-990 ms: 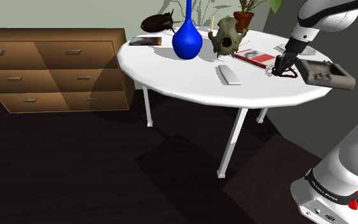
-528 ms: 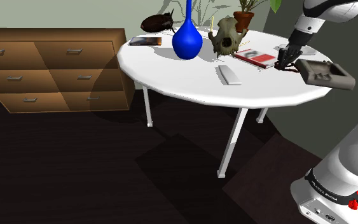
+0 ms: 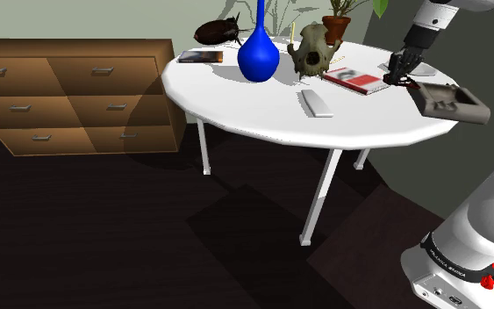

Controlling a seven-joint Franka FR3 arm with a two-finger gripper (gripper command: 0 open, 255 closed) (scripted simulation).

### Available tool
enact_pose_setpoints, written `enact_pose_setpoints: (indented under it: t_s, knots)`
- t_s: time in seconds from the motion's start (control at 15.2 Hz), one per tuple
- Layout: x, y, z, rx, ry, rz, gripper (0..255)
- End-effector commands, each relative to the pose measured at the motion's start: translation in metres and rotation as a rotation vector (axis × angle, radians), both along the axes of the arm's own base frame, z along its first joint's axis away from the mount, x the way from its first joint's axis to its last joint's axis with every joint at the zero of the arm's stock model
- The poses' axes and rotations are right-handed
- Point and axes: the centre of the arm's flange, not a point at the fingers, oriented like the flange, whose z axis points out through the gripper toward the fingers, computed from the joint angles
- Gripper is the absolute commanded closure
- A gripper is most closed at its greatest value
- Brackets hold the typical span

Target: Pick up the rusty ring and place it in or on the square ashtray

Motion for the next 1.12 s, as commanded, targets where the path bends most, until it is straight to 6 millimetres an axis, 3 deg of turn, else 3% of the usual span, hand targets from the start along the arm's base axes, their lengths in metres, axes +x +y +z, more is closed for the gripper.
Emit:
enact_pose_setpoints:
  t_s: [0.0,0.46,1.06]
  knots:
    - [0.0,0.0,0.01,0.0,0.0,0.0,255]
    - [0.0,0.0,0.046,0.0,0.0,0.0,255]
    - [-0.087,-0.079,0.058,0.0,0.0,0.0,255]
